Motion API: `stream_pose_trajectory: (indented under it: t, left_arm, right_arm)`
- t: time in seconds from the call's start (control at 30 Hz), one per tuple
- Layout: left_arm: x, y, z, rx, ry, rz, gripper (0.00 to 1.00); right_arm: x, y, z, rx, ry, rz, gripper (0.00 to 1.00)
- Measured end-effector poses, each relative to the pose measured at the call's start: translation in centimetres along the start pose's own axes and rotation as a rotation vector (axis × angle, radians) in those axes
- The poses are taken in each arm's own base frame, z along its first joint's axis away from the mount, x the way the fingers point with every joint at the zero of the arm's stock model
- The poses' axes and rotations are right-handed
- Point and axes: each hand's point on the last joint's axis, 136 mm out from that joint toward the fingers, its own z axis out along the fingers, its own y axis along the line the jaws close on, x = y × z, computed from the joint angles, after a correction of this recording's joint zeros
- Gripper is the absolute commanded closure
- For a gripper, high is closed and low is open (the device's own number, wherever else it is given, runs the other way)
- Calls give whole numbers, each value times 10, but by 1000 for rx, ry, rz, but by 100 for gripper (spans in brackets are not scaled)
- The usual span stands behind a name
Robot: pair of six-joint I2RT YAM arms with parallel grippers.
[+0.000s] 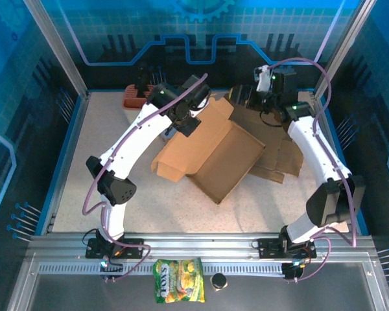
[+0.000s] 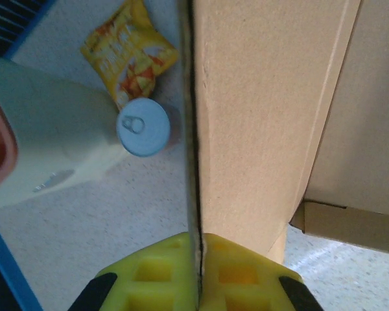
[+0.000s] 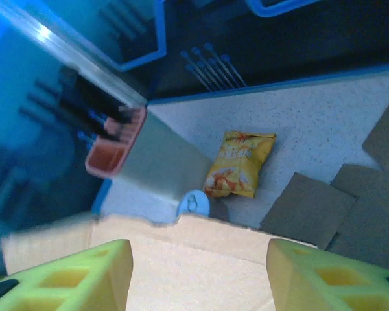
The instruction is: Fold the paper box
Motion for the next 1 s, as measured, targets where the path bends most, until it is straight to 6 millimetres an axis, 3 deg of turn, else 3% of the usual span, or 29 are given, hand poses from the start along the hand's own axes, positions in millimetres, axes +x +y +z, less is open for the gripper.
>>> stream_pose_trajectory:
  t: [0.27,0.47,0.7,0.9,1.0]
  left_arm:
    - [-21,-10,-8,-115,-73,149,98]
    - [-31,-27,-5,-169,-86,250,97]
    - [-38,-40,-1,-207,-92,326,96]
    - [-42,-41,-5,-240,-107,355,96]
    - [-45,-41,-6,-255,-115,368,95]
  right_arm:
    - [20,-10,-18,123,46,597,42]
    - [27,-13,-22,153,53,892,39]
    - [32,-28,-14,175,88,1078,45]
    - [48,-46,-3,210,142,1164,57]
    - [56,-51,0,226,158,1184,70]
